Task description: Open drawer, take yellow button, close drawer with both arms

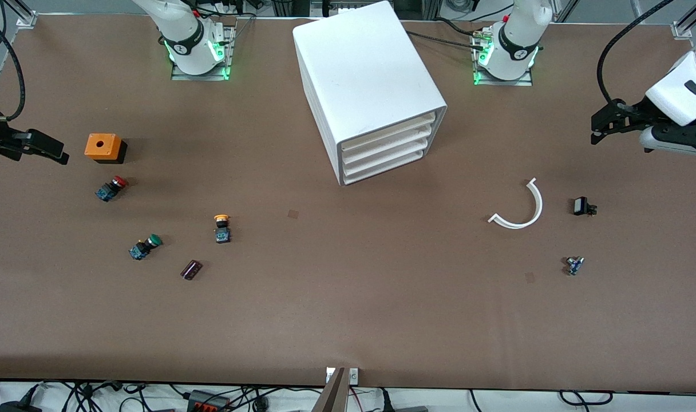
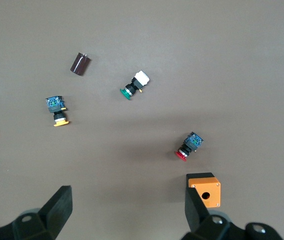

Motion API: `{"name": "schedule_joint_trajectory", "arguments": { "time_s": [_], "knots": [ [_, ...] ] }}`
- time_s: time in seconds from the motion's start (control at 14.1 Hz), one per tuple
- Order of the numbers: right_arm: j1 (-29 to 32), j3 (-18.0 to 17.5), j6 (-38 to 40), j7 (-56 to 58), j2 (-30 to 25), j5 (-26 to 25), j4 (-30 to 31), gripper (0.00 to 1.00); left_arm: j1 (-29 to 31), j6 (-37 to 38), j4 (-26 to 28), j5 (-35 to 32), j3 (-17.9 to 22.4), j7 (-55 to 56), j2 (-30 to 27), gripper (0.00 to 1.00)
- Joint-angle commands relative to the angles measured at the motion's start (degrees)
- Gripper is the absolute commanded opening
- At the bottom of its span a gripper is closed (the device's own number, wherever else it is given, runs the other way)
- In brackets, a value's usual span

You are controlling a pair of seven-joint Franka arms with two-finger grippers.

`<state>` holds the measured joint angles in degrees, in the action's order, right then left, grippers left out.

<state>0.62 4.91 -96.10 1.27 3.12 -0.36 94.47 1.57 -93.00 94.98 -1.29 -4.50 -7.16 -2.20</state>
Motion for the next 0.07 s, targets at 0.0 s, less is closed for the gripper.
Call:
{"name": "schedule_joint_trajectory", "arguments": {
  "time_s": [0.0],
  "knots": [
    [0.5,-0.5,-0.1,0.9,-1.0,-0.8,1.2,1.00,-0.1,1.2,-1.1,0.8,0.0,-0.6,0.0,1.00]
  ]
}}
